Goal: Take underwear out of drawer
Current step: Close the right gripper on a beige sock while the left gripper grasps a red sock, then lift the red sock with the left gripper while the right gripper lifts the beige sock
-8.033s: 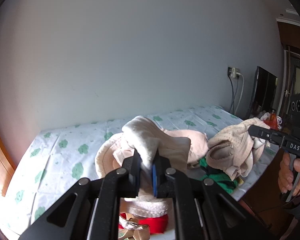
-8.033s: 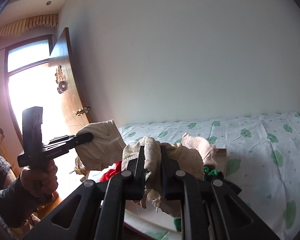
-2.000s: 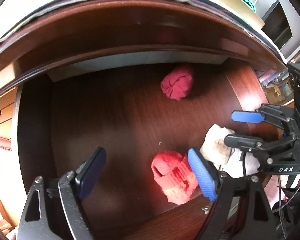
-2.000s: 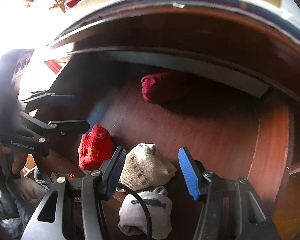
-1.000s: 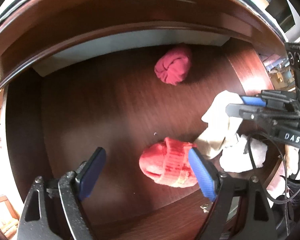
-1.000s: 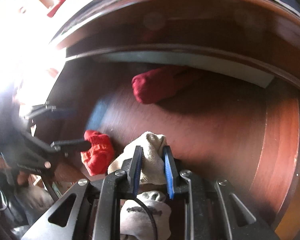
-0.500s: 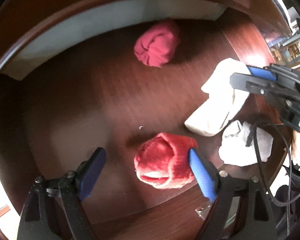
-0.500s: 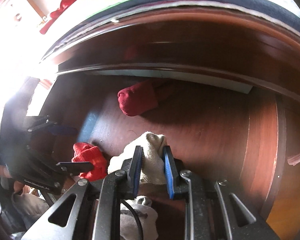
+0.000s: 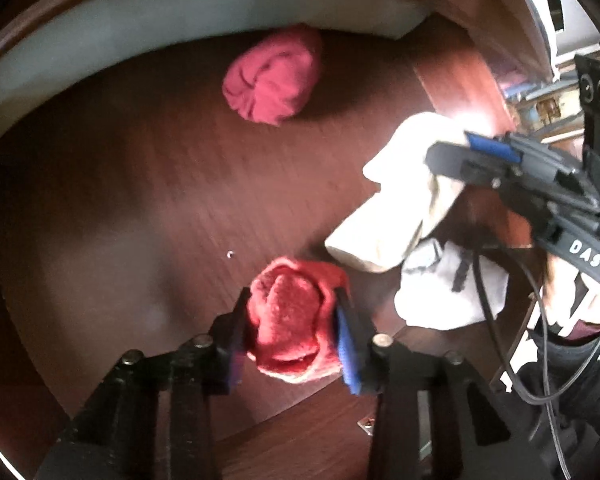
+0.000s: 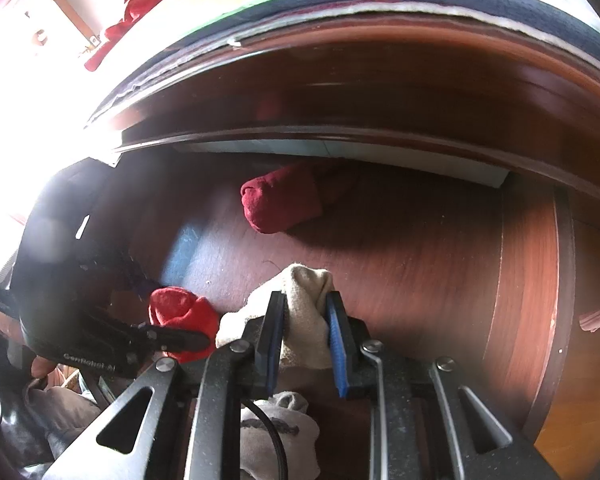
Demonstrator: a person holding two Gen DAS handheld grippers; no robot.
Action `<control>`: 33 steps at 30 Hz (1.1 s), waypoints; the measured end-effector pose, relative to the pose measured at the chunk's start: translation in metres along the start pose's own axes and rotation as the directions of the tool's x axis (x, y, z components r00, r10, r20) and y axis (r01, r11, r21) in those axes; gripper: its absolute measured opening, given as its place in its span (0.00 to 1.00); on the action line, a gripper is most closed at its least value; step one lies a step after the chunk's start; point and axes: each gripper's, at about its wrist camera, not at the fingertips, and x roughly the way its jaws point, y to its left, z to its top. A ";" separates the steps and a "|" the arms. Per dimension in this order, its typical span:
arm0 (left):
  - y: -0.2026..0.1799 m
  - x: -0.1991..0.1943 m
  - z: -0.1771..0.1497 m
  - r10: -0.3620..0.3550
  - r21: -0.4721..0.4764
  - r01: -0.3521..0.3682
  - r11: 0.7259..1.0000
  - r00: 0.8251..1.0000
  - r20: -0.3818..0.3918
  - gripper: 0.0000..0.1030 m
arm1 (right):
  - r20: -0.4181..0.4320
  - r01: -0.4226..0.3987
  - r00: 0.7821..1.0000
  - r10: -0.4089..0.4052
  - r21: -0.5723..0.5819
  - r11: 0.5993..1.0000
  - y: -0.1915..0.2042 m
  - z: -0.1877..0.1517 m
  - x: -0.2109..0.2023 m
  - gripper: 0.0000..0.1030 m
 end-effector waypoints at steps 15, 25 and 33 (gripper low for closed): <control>-0.007 -0.035 -0.011 0.111 0.018 -0.121 0.992 0.953 0.281 0.26 | 0.035 0.062 0.998 -0.061 -0.042 0.997 0.014 -0.005 -0.005 0.22; 0.006 -0.056 -0.021 0.132 -0.025 -0.133 0.991 0.917 0.377 0.25 | 0.078 0.067 0.995 -0.060 -0.079 0.995 0.020 -0.008 -0.010 0.22; 0.009 -0.065 -0.032 0.148 -0.035 -0.147 0.989 0.892 0.428 0.25 | 0.105 0.074 0.992 -0.065 -0.089 0.993 0.024 -0.011 -0.016 0.22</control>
